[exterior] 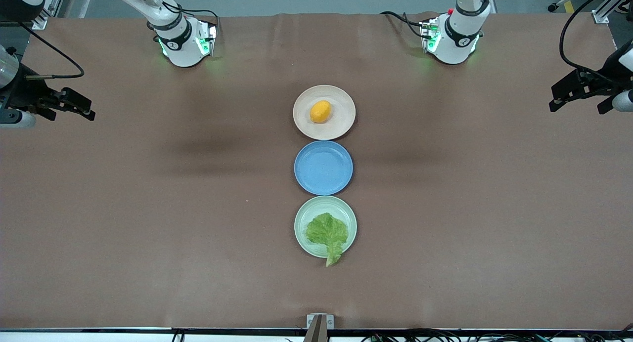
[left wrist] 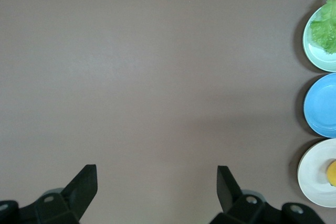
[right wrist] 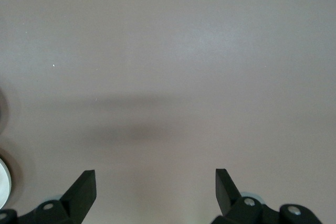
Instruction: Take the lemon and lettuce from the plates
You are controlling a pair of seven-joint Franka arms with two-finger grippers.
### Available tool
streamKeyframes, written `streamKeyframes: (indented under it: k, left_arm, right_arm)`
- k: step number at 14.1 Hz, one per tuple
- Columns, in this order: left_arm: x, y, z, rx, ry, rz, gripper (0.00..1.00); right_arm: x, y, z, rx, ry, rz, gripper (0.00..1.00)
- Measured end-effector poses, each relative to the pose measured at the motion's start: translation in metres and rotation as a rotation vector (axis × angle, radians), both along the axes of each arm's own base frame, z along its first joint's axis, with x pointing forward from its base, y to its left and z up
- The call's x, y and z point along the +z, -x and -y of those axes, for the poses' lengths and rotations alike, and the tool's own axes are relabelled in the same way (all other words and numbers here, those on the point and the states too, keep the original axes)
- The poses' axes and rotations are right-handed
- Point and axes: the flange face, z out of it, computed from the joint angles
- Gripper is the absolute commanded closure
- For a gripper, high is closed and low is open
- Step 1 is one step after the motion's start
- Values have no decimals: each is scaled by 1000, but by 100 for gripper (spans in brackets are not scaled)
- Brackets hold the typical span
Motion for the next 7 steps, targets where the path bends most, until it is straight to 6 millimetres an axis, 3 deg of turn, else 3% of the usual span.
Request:
streamKeyframes:
  k: [5, 7]
  left_arm:
    - [-1, 2, 0, 0, -1, -15, 0]
    - [-2, 1, 0, 0, -1, -19, 0]
  right_arm:
    - [0, 0, 0, 1, 0, -1, 0]
    - [-15, -7, -1, 1, 0, -33, 0]
